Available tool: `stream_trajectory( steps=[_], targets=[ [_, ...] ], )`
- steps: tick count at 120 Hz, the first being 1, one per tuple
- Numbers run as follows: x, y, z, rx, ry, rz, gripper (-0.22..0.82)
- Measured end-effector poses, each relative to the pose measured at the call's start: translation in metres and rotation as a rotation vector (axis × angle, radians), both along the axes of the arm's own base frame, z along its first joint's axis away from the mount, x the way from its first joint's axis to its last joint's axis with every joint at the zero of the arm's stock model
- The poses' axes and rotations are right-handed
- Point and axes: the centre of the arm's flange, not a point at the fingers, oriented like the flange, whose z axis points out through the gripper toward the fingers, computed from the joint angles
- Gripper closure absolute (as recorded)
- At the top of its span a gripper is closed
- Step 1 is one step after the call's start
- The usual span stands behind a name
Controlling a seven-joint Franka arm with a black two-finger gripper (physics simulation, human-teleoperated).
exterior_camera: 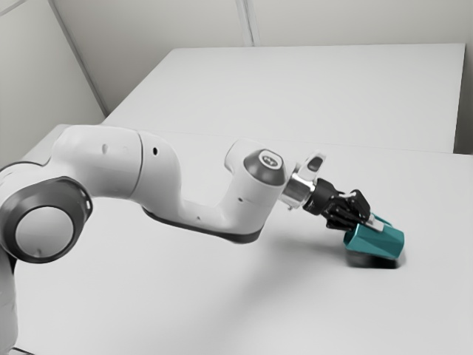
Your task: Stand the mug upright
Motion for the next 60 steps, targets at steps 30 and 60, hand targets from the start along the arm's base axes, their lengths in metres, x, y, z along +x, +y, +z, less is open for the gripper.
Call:
stream_trajectory(
  steps=[30, 60],
  targets=[
    [0.003, 0.020, 0.071, 0.125, -0.198, -0.081, 0.74],
    [0.013, 0.090, 0.123, 0.547, -0.367, -0.253, 0.74]
  ],
)
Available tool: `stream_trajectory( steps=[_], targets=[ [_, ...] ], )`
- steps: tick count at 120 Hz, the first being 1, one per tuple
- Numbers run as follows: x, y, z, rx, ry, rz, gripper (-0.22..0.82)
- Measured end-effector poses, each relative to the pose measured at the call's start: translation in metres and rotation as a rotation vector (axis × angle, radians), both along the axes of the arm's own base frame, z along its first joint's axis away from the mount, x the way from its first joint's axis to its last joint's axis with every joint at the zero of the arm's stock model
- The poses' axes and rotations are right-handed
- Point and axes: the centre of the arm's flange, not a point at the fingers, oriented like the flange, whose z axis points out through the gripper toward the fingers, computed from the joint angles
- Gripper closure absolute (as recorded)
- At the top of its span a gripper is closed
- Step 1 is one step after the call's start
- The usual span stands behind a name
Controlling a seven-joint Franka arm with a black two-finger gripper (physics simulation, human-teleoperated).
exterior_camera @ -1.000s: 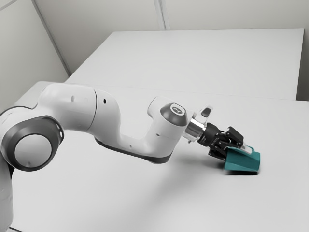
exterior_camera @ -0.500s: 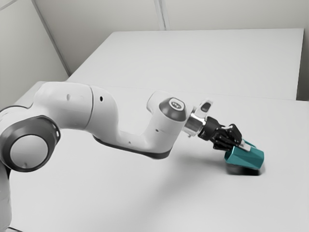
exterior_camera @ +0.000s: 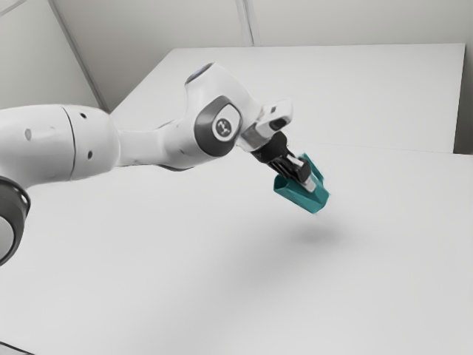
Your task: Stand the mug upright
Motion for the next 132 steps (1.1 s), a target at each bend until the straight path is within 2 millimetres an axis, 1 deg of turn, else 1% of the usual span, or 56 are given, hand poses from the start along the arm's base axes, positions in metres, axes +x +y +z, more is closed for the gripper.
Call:
stream_trajectory(
  steps=[10, 17, 35, 49, 55, 73, 93, 113, 132],
  targets=[
    [-0.001, 0.020, 0.009, 0.150, -0.009, -0.022, 0.74],
    [-0.003, 0.029, 0.013, 0.244, -0.009, -0.029, 0.74],
    [-0.006, 0.064, 0.023, 0.391, 0.036, 0.033, 0.75],
    [-0.015, 0.087, 0.018, 0.469, 0.086, 0.091, 0.75],
    [-0.021, 0.094, 0.016, 0.491, 0.099, 0.114, 0.75],
    [-0.041, 0.110, -0.002, 0.537, 0.138, 0.172, 0.75],
    [-0.051, 0.116, -0.027, 0.572, 0.155, 0.205, 0.75],
    [-0.045, 0.137, -0.047, 0.574, 0.184, 0.262, 0.75],
    [-0.038, 0.142, -0.066, 0.558, 0.199, 0.293, 0.75]
  ],
)
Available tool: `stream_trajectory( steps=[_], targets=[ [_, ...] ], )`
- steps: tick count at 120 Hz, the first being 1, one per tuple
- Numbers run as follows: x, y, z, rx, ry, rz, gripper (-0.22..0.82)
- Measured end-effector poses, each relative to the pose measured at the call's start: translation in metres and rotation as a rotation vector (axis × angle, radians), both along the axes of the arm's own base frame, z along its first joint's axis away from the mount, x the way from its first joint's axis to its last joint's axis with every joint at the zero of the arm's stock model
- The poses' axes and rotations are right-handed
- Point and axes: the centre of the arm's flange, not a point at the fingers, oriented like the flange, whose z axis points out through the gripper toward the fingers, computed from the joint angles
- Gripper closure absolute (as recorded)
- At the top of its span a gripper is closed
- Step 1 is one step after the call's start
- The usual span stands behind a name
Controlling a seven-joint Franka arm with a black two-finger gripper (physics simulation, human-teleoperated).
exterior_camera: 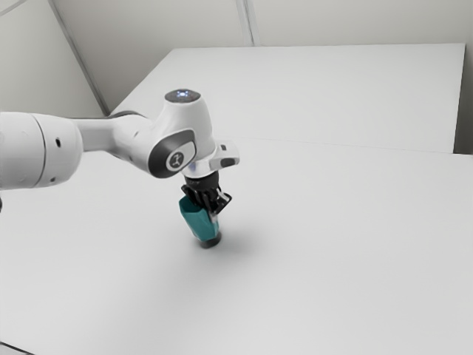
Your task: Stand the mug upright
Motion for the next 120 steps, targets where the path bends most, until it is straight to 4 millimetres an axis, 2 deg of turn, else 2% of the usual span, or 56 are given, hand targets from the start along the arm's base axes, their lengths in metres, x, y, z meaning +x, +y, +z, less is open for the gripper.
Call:
stream_trajectory(
  steps=[27, 40, 47, 60, 75, 90, 120],
  targets=[
    [0.004, 0.003, -0.015, -0.013, 0.002, 0.028, 0.73],
    [0.005, 0.003, -0.015, -0.016, 0.000, 0.033, 0.52],
    [0.004, 0.003, -0.008, -0.013, -0.011, 0.036, 0.39],
    [0.000, -0.001, 0.026, 0.004, -0.055, 0.034, 0.24],
    [0.003, -0.006, 0.068, -0.009, -0.088, 0.057, 0.13],
    [0.022, -0.001, 0.127, -0.053, -0.121, 0.106, 0.07],
    [0.034, 0.007, 0.208, -0.079, -0.157, 0.143, 0.02]
  ],
)
